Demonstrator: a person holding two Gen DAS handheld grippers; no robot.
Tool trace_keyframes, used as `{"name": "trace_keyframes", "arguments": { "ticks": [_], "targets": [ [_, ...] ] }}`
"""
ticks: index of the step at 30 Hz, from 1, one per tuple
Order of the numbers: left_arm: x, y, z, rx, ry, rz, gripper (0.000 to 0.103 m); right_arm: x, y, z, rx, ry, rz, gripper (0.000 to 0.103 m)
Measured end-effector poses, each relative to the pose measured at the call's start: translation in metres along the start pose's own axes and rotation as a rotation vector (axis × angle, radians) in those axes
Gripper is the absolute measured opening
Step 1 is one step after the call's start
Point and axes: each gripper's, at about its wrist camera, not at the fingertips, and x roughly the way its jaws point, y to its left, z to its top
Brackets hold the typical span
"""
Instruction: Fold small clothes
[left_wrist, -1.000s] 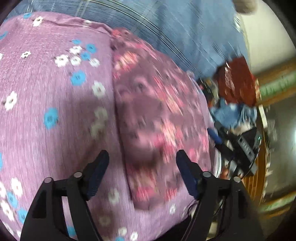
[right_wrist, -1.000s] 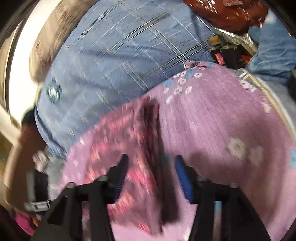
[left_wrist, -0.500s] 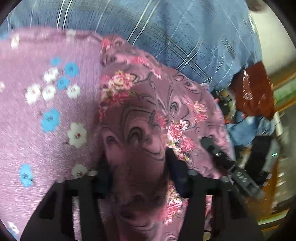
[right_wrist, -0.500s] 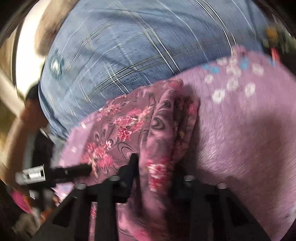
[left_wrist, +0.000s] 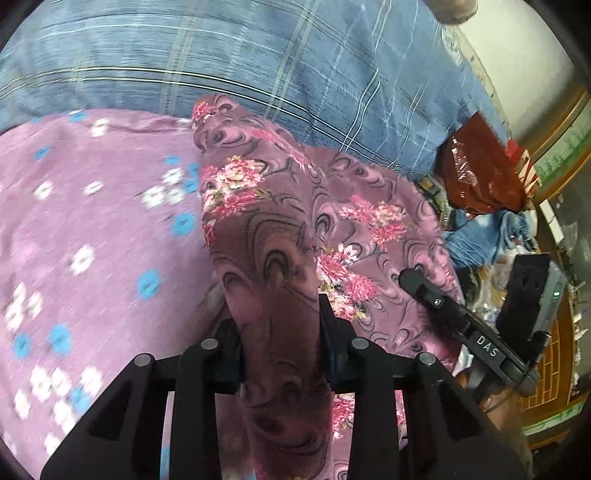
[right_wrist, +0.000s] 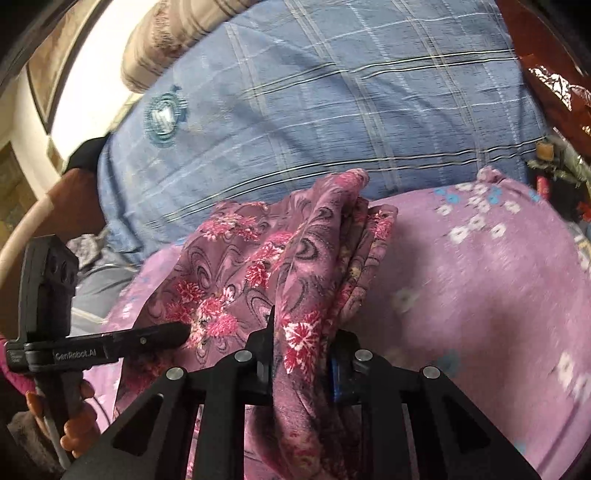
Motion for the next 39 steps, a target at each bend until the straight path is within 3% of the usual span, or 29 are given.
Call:
{"name": "trace_keyframes", "arguments": {
  "ticks": [6,8,9,11,12,14,17,21,23,24,26,28,30,33,39],
  "targets": [
    [-0.031,0.042,-0.06,-0.051,0.052,0.001,0.033,-0.008,0.036,-0.054,0.039,0.043,0.16,0.021],
    [-0.02,0.062,-0.078,-0.089,0.12,0.011,0.033,0.005,0.041,-0.08,0.05,0.105,0.164,0.021],
    [-0.012,0.073,-0.085,-0.117,0.153,0.025,0.039,0.015,0.04,-0.093,0.057,0.152,0.144,0.022],
    [-0.009,0.096,-0.096,-0.195,0.161,-0.036,0.048,0.027,0.037,-0.111,0.068,0.187,0.087,0.028],
    [-0.013,0.1,-0.099,-0.212,0.155,-0.063,0.049,0.026,0.034,-0.112,0.085,0.173,0.099,0.031],
    [-0.022,0.103,-0.096,-0.201,0.126,-0.077,0.049,0.019,0.03,-0.105,0.124,0.167,0.098,0.035],
    [-0.027,0.095,-0.078,-0.157,0.074,-0.046,0.049,0.006,0.026,-0.081,0.127,0.085,0.057,0.036],
    [-0.013,0.08,-0.042,-0.109,0.03,0.007,0.055,0.025,0.033,-0.051,0.097,0.071,0.03,0.038],
    [-0.002,0.072,-0.023,-0.084,0.008,0.052,0.055,0.039,0.044,-0.042,0.028,0.092,0.016,0.023],
    [0.001,0.074,-0.016,-0.068,-0.009,0.102,0.055,0.04,0.05,-0.041,-0.01,0.085,0.017,0.005],
    [0.016,0.077,-0.01,-0.035,-0.008,0.191,0.055,0.038,0.058,-0.036,-0.072,0.037,0.01,0.005],
    [0.039,0.085,-0.008,-0.046,0.034,0.23,0.064,0.045,0.051,-0.036,-0.065,0.043,-0.005,0.005],
    [0.044,0.087,-0.011,-0.061,0.013,0.231,0.068,0.066,0.03,-0.046,-0.038,0.114,-0.06,0.005],
    [0.042,0.082,-0.012,-0.036,0.0,0.248,0.068,0.063,0.014,-0.051,0.035,0.09,0.024,0.004],
    [0.025,0.08,-0.017,-0.053,0.0,0.235,0.067,0.046,0.025,-0.05,0.048,0.108,0.013,0.017]
  ]
}}
